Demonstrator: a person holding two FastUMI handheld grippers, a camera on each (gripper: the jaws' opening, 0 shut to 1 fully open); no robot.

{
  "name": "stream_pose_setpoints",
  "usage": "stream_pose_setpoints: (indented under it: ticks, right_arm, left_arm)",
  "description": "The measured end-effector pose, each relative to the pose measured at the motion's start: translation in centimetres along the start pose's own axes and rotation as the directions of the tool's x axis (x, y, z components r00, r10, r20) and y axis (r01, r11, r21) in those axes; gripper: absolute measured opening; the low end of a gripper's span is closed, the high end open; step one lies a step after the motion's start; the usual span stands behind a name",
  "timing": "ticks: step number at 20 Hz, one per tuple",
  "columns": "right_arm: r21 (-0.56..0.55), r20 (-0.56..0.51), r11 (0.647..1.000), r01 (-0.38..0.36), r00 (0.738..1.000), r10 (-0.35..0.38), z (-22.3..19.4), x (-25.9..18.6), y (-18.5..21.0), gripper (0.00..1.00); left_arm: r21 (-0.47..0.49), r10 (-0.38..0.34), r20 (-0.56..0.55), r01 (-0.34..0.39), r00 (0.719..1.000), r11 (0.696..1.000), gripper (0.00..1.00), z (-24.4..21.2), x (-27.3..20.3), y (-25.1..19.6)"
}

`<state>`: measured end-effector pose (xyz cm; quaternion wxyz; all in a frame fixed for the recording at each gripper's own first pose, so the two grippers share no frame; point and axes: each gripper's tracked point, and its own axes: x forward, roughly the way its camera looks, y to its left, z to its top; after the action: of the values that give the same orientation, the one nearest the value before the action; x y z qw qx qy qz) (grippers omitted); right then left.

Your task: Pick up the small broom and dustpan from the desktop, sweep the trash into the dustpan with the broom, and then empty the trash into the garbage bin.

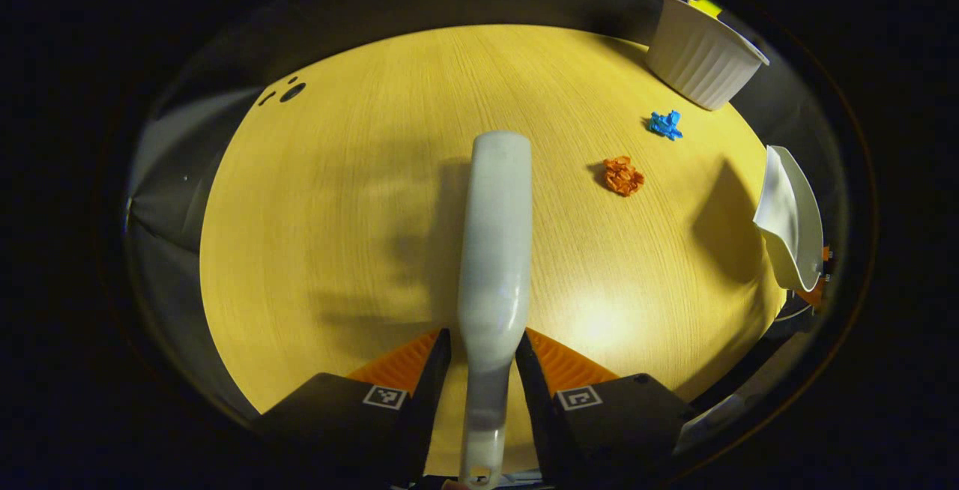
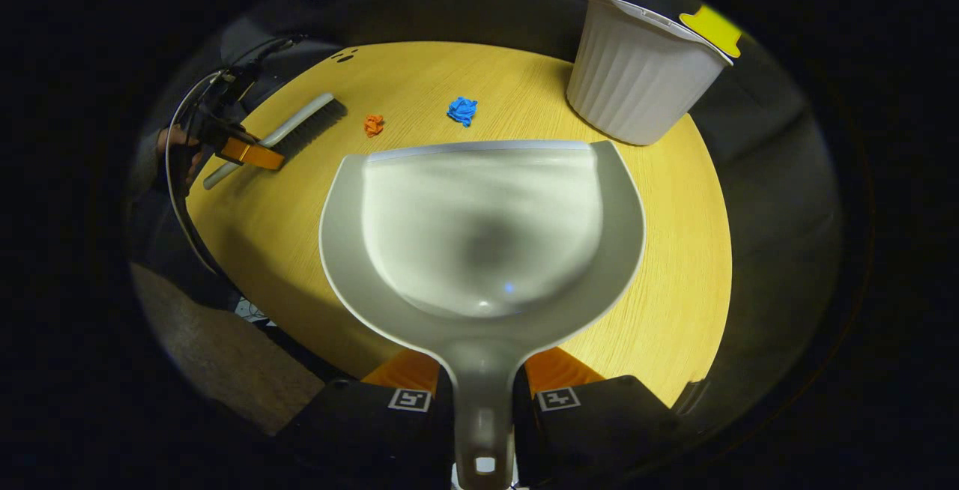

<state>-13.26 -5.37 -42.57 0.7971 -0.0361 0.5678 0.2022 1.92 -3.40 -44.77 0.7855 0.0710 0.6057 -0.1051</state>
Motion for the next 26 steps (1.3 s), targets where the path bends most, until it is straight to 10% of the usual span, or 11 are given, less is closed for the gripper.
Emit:
stream_pose_setpoints:
  ticks: [11,26]
  right_arm:
    - [-0.147,-0.116,0.986,-0.075,0.992,0.058,1.8,1.0,1.2,0.36]
    - [-0.238,-0.268,0.96,-0.148,0.96,0.081,3.9,5.1,0.7,0.41]
  left_arm:
    - [0.068,0.07,-0.024,-0.068,0.997,0.995,0.27,1.8,0.5,0.2]
    - [0.271,-0.028,0.035,0.017,0.999,0.962,0.21,11.1,2.6,-8.4]
